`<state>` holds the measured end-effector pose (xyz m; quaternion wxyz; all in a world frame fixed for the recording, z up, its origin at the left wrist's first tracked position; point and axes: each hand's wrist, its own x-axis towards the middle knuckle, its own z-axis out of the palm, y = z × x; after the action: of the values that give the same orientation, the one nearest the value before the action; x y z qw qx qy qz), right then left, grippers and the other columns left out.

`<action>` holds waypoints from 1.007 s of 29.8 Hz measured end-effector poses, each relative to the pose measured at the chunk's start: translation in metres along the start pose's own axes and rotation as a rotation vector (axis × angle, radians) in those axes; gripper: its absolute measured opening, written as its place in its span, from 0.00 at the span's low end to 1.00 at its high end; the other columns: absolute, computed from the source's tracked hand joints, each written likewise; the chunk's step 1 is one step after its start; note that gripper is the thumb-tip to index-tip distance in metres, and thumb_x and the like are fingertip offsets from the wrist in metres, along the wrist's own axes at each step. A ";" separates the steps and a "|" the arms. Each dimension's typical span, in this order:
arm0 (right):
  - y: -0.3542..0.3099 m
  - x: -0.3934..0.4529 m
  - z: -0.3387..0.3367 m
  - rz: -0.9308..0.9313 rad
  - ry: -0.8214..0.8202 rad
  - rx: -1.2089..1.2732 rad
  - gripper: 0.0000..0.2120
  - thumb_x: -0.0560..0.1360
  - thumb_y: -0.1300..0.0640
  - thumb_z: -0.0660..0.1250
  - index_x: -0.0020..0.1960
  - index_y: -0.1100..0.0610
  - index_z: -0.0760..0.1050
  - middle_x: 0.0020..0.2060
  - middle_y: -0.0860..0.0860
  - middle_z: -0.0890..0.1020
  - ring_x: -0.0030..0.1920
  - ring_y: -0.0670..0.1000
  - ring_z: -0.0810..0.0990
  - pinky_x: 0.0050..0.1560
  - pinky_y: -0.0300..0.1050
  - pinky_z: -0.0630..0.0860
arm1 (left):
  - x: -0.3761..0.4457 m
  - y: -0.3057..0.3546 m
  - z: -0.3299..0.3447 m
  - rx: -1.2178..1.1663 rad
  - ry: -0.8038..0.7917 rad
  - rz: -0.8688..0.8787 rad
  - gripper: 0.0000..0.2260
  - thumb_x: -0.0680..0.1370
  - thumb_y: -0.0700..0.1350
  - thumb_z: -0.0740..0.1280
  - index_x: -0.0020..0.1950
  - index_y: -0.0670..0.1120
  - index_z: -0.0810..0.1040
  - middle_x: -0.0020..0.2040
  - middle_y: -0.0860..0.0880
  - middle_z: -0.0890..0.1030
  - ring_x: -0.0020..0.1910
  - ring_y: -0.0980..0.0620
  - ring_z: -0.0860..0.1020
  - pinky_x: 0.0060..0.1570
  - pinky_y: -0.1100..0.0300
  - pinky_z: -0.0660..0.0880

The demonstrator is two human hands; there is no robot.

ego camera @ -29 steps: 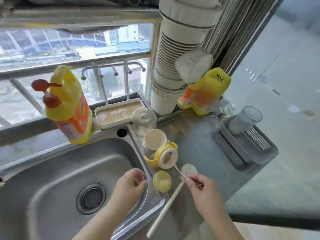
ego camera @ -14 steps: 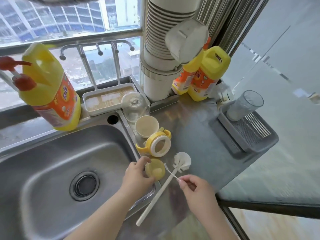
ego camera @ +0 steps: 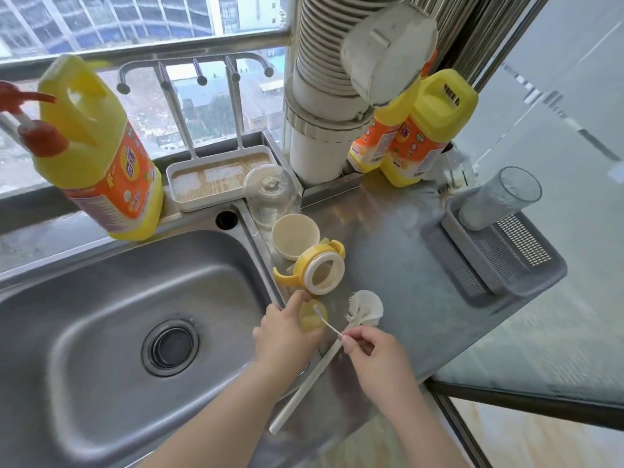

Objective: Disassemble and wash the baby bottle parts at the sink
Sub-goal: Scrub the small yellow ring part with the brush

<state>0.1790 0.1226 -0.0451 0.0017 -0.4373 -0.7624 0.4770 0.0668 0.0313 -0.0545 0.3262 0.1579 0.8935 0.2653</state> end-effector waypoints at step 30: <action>-0.194 -0.057 -0.011 -0.451 -0.176 -0.336 0.10 0.75 0.54 0.66 0.36 0.43 0.76 0.24 0.36 0.75 0.29 0.36 0.73 0.32 0.30 0.68 | -0.068 -0.050 -0.186 0.057 0.483 0.758 0.09 0.73 0.49 0.63 0.52 0.56 0.74 0.47 0.54 0.72 0.35 0.54 0.76 0.36 0.67 0.73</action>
<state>0.0894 0.0608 0.1261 -0.0309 -0.2079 -0.9059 0.3677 -0.0125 -0.1094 0.0711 -0.0167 0.4167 0.8300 0.3705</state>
